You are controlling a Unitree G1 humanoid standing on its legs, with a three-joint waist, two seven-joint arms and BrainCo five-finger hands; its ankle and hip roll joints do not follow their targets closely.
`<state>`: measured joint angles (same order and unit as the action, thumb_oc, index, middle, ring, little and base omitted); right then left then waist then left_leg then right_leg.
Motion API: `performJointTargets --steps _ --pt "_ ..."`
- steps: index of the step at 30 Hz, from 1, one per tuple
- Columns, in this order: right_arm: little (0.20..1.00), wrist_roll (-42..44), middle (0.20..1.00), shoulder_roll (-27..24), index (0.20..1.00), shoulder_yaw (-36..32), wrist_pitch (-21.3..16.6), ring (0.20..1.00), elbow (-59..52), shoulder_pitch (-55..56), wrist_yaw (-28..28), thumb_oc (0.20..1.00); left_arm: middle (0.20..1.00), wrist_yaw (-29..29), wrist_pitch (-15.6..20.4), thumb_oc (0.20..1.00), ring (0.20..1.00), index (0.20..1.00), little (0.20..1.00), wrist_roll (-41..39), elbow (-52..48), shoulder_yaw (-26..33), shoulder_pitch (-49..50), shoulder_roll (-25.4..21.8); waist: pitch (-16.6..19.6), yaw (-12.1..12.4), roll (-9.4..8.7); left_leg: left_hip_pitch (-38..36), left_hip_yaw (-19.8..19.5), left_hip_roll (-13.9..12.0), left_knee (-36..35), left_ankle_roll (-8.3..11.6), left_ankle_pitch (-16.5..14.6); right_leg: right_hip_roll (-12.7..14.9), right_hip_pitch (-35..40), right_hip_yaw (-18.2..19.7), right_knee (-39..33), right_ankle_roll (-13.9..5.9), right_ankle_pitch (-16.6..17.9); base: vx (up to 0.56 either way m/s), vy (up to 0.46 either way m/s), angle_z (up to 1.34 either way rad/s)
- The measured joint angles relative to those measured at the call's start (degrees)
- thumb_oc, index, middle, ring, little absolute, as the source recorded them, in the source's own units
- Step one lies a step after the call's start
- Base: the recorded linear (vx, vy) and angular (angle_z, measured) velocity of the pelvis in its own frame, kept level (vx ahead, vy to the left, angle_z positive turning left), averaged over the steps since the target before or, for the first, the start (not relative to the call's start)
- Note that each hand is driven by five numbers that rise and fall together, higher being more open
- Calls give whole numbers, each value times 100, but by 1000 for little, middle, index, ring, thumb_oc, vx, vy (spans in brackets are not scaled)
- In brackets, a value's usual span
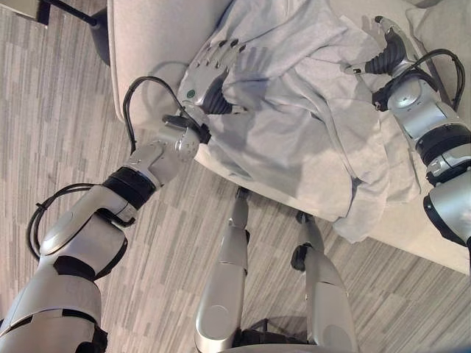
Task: Hang the clothes on the sofa on the clothes rack.
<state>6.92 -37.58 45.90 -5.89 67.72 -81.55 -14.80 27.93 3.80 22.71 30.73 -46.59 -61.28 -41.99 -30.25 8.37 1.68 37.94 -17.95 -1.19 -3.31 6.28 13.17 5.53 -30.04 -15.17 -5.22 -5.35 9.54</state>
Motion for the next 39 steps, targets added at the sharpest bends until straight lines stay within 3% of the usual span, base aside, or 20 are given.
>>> performJointTargets --steps 10,15,20,23,36,39 --pt "1000 105 1000 17 1000 286 -127 1000 -80 -100 -62 1000 1000 -88 28 1000 1000 1000 1000 800 405 -1156 -381 -345 -2 -21 -8 224 12 9 66 -8 6 2 -206 23 1 -3 50 -3 8 0" --pt "1000 112 1000 14 1000 325 -228 1000 -215 -124 -99 1000 1000 3 6 1000 1000 1000 1000 1250 670 -1260 -609 -388 -6 -69 -21 282 18 5 67 -8 6 0 -264 31 1 1 53 0 0 0" --pt "1000 227 1000 -37 1000 536 -388 1000 -818 -330 -128 1000 1000 155 -122 1000 1000 1000 1000 1565 1175 -1661 -1134 -683 -12 -216 -211 538 67 0 124 -8 7 -9 -525 78 1 20 104 -15 26 -5" --pt "1000 326 1000 -94 1000 544 -491 1000 -1008 -440 -147 1000 1000 286 -168 1000 1000 1000 1000 1727 1292 -1656 -1328 -756 -62 -289 -333 644 105 5 142 -10 8 2 -645 125 1 24 129 7 17 -3" --pt "1000 332 1000 -324 1000 536 -572 1000 -1198 -436 -201 1000 1000 429 -249 1000 1000 1000 1000 1886 1249 -1589 -1346 -1103 -61 -314 -405 738 139 -9 150 -25 19 -10 -753 185 1 31 171 -2 10 -1" --pt "1000 335 1000 -347 1000 520 -573 1000 -1188 -428 -204 1000 1000 490 -274 1000 1000 1000 1000 1868 1170 -1284 -1219 -1167 -62 -309 -411 738 138 -8 150 -25 19 -9 -754 185 1 31 171 0 0 0"
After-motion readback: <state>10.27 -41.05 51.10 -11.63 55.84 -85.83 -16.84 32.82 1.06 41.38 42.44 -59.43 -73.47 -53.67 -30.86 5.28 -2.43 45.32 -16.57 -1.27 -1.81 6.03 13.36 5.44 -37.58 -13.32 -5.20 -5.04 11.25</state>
